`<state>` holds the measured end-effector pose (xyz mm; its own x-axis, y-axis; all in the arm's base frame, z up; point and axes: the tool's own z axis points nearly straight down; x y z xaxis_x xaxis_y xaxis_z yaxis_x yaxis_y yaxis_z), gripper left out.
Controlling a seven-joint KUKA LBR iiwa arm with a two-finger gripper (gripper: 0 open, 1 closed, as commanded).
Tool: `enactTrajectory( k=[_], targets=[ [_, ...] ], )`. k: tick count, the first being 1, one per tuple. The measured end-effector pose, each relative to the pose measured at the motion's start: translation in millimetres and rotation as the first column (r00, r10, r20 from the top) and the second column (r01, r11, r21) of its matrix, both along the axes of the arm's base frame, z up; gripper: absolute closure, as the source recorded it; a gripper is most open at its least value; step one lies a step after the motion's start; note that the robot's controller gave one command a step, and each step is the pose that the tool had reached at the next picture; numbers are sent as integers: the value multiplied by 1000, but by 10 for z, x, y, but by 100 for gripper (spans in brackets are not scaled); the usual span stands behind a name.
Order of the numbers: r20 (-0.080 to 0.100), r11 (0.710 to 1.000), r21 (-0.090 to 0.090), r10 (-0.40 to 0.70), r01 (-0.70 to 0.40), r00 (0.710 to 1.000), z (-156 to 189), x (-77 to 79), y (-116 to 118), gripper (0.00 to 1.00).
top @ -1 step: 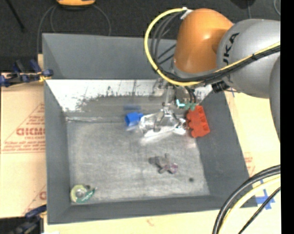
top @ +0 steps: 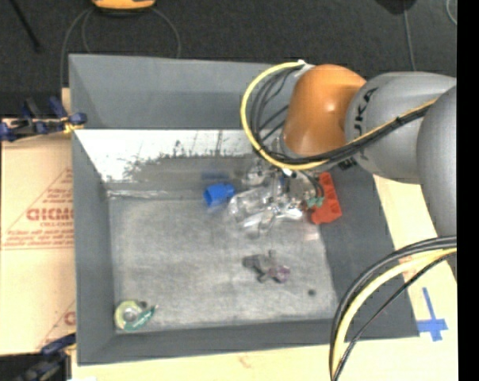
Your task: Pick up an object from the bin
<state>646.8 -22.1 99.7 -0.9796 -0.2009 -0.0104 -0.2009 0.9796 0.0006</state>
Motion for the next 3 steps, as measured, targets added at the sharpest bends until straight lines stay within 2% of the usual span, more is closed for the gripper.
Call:
enactTrajectory(
  k=[1,2,3],
  targets=[
    [-3,994,0,-113,113,994,17,36,-184,0],
    [-1,978,1,-209,209,978,16,47,-233,0],
    [-6,948,2,-318,318,948,-226,69,-207,0]
  ],
)
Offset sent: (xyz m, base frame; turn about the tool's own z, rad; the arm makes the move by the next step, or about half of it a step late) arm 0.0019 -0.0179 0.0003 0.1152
